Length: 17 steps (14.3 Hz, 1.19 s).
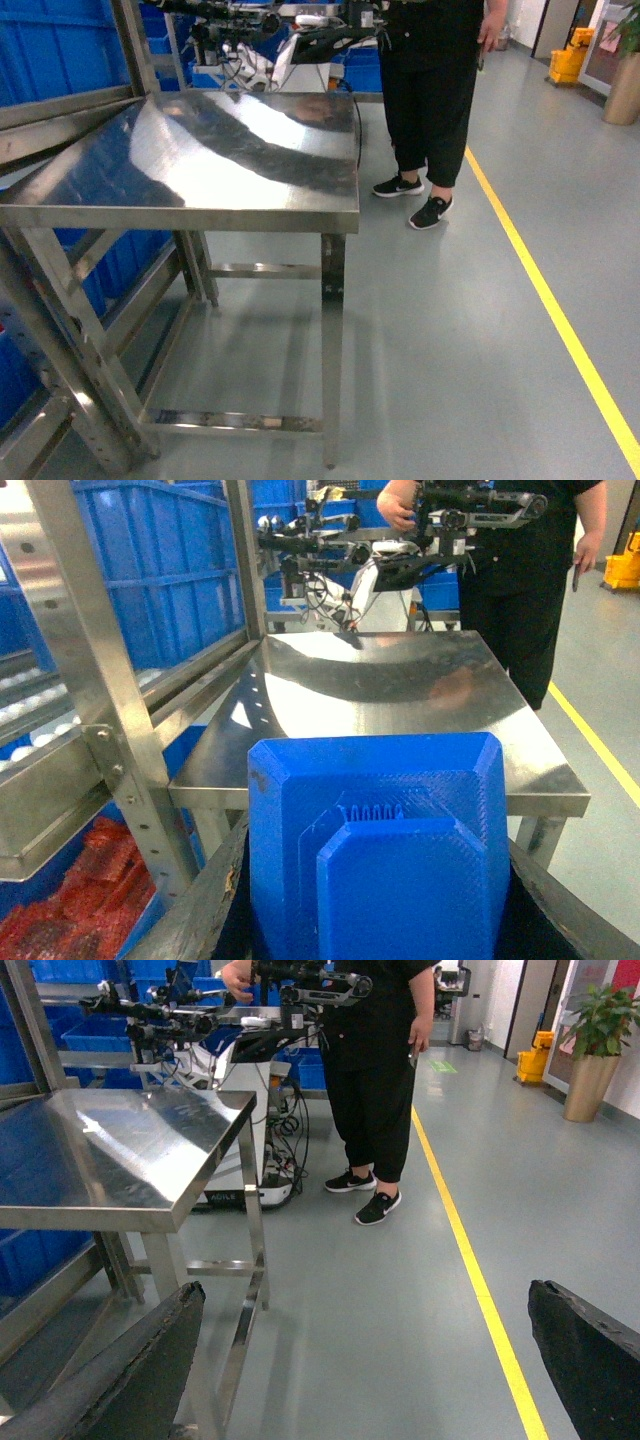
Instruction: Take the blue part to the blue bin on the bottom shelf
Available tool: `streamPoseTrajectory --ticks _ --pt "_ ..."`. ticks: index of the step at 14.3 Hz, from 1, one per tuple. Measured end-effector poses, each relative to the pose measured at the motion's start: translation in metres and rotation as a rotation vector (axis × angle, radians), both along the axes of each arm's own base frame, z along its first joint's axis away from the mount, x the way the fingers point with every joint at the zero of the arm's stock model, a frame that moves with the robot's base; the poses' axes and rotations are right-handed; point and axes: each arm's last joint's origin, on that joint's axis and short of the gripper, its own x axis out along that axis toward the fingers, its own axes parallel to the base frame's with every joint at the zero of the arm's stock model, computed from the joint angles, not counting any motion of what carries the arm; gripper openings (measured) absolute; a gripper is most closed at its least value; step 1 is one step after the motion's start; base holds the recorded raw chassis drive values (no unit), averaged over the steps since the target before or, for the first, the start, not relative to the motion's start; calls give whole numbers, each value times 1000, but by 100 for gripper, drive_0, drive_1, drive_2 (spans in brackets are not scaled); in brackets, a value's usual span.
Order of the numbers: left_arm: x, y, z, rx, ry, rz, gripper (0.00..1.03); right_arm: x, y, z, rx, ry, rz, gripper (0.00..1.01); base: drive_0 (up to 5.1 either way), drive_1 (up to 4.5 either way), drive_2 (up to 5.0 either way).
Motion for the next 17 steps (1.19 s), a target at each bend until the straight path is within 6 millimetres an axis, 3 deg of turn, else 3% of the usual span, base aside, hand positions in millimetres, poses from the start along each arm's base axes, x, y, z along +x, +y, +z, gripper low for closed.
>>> streamPoseTrajectory --ticks 12,17 --pt "0 0 0 0 4 0 44 0 0 0 0 0 0 98 0 0 0" --pt "0 -1 0 0 3 -6 44 0 0 0 0 1 -1 98 -455 244 244"
